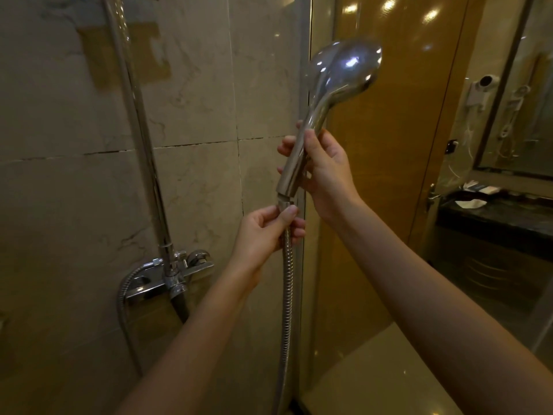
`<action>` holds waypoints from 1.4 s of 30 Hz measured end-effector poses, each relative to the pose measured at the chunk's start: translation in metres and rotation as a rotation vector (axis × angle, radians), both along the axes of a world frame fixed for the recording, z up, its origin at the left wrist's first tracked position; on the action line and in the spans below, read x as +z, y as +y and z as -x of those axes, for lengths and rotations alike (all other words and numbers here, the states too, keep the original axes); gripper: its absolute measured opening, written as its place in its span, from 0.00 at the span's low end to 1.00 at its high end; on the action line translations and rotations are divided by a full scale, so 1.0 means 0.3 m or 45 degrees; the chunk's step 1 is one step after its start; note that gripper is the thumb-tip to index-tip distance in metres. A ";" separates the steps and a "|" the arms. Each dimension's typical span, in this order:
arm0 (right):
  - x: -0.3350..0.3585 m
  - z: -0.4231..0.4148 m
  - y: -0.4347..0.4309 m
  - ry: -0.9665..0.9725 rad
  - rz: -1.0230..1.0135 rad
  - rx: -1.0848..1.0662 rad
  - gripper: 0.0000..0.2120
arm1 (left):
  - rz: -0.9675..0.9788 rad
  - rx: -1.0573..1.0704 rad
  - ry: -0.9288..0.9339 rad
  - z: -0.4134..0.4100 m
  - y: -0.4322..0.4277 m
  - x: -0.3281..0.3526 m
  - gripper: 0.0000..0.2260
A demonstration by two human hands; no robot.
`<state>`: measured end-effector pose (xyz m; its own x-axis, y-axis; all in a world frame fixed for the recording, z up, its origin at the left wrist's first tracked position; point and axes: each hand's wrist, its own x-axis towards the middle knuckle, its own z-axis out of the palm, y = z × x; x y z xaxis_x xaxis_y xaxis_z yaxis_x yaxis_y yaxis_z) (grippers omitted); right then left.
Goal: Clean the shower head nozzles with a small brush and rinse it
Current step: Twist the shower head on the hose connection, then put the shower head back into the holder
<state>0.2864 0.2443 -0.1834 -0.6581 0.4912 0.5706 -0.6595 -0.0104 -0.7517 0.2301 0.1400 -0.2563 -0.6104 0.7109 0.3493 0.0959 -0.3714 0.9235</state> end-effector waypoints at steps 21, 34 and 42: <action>-0.017 0.021 0.075 -0.241 -0.258 -0.019 0.09 | 0.147 0.361 0.500 0.108 -0.058 0.208 0.10; -0.005 0.212 -0.021 -0.264 -0.337 0.078 0.14 | 0.082 0.769 0.662 0.192 -0.083 0.349 0.08; 0.090 0.404 -0.081 -0.121 -0.270 0.136 0.06 | 0.056 0.822 0.702 0.366 -0.143 0.445 0.08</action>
